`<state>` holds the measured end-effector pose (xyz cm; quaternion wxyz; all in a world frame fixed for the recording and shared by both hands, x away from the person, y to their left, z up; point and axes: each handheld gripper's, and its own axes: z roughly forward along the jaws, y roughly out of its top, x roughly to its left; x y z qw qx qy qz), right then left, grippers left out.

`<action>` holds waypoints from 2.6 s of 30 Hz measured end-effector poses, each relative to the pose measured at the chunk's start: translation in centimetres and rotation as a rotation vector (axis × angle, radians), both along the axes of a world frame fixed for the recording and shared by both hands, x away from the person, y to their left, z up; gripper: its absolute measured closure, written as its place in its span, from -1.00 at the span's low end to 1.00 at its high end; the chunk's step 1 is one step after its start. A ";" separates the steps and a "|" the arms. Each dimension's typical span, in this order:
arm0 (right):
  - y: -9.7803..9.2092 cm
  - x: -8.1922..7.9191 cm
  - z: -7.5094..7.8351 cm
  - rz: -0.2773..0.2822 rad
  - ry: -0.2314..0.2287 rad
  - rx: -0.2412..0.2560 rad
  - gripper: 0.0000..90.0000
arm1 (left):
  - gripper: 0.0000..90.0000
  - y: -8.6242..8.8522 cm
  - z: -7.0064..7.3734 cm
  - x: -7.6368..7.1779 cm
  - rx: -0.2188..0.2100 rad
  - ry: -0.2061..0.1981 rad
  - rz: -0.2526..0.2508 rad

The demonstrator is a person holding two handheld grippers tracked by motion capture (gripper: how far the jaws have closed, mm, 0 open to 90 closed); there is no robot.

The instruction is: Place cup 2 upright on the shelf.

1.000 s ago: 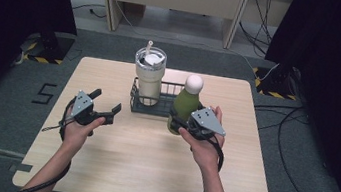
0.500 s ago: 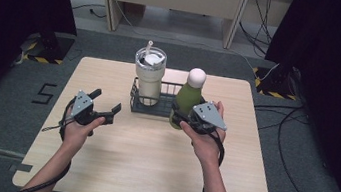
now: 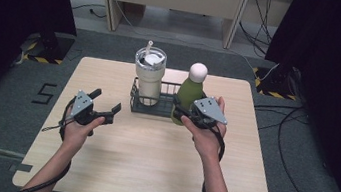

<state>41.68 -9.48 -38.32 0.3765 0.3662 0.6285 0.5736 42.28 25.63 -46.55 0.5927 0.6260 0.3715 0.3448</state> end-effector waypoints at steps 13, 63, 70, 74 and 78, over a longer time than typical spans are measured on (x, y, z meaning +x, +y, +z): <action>0.1 0.9 0.8 -0.015 -0.009 0.006 -0.53 | -0.90 0.1 0.0 0.0 -0.003 0.000 0.002; 1.3 3.8 2.9 -0.031 -0.024 0.018 -0.53 | -0.89 0.2 0.1 0.0 -0.010 -0.001 0.005; 1.3 4.2 3.2 -0.037 -0.024 0.018 -0.53 | -0.89 0.3 0.1 0.0 -0.012 -0.002 0.005; 1.3 4.4 3.3 -0.042 -0.022 0.019 -0.53 | -0.89 0.2 0.1 0.0 -0.011 -0.001 0.004; 1.3 4.7 3.4 -0.045 -0.019 0.019 -0.53 | -0.89 0.2 0.1 0.0 -0.012 -0.001 0.005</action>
